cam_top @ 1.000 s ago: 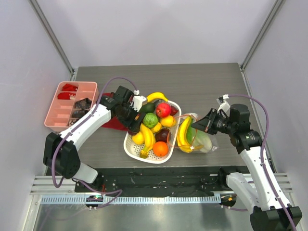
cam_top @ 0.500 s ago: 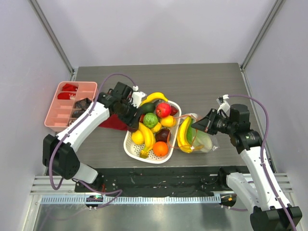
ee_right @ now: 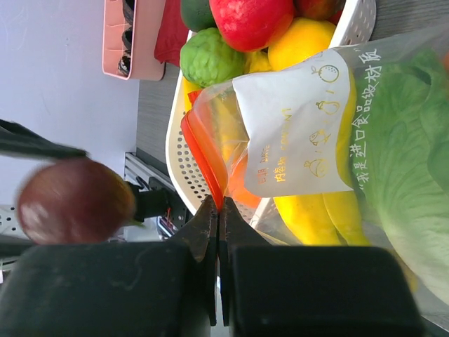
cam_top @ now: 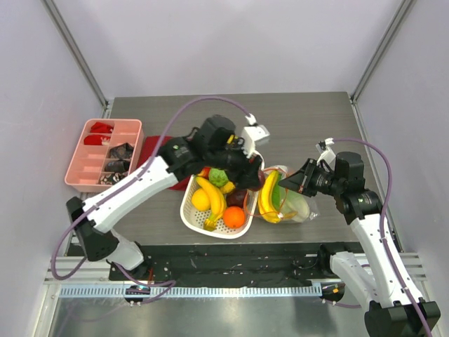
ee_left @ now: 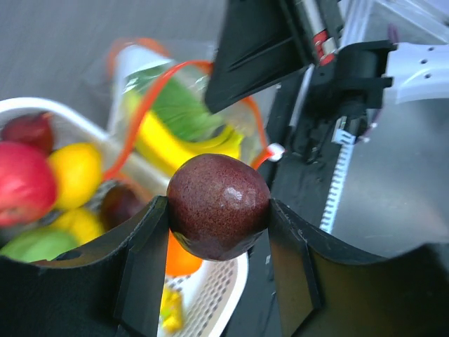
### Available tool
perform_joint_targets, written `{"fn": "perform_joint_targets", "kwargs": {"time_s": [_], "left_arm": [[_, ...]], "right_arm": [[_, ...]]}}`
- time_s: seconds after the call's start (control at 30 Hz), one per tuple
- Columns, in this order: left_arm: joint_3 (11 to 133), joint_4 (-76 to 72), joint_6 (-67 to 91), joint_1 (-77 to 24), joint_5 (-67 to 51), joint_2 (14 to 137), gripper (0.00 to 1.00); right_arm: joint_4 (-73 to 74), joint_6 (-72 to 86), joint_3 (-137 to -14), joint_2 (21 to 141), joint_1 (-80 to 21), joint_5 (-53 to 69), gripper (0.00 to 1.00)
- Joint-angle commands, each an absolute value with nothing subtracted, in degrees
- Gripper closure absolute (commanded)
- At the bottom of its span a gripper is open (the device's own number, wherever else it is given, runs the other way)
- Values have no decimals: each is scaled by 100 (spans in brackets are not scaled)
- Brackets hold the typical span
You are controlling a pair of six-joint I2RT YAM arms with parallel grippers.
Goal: Place the food in the zip-top bag and seal the zipper
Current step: Pick up the fake fruit from the bin, then place the fake fruit in the zipper food storage bag.
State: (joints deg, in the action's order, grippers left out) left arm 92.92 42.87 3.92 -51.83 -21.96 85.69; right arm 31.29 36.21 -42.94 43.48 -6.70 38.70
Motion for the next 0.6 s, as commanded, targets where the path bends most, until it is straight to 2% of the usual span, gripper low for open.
{"fn": "perform_joint_targets", "kwargs": {"time_s": [0.0, 0.17, 0.3, 0.4, 0.43, 0.47, 0.57], "left_arm": [[9185, 3254, 1203, -5554, -2066, 9157, 59], [8904, 2638, 1924, -5669, -1750, 9562, 62], [8719, 2189, 2372, -5678, -1617, 9729, 61], [8482, 1671, 2943, -5678, -1854, 9782, 50], [8421, 1574, 3136, -5678, -1941, 9782, 43], [8368, 1478, 3190, -5686, -2012, 9730, 23], [8165, 1493, 3086, -5625, -2267, 9494, 0]], "right_arm": [[2804, 3770, -4482, 4193, -694, 4016, 99], [2760, 3884, -4553, 4148, -686, 4209, 99], [2690, 3964, -4553, 4166, -686, 4333, 99], [2628, 4025, -4544, 4175, -686, 4350, 99], [2619, 4060, -4535, 4184, -686, 4368, 99], [2602, 4069, -4535, 4184, -686, 4377, 99], [2593, 4052, -4561, 4157, -694, 4377, 99]]}}
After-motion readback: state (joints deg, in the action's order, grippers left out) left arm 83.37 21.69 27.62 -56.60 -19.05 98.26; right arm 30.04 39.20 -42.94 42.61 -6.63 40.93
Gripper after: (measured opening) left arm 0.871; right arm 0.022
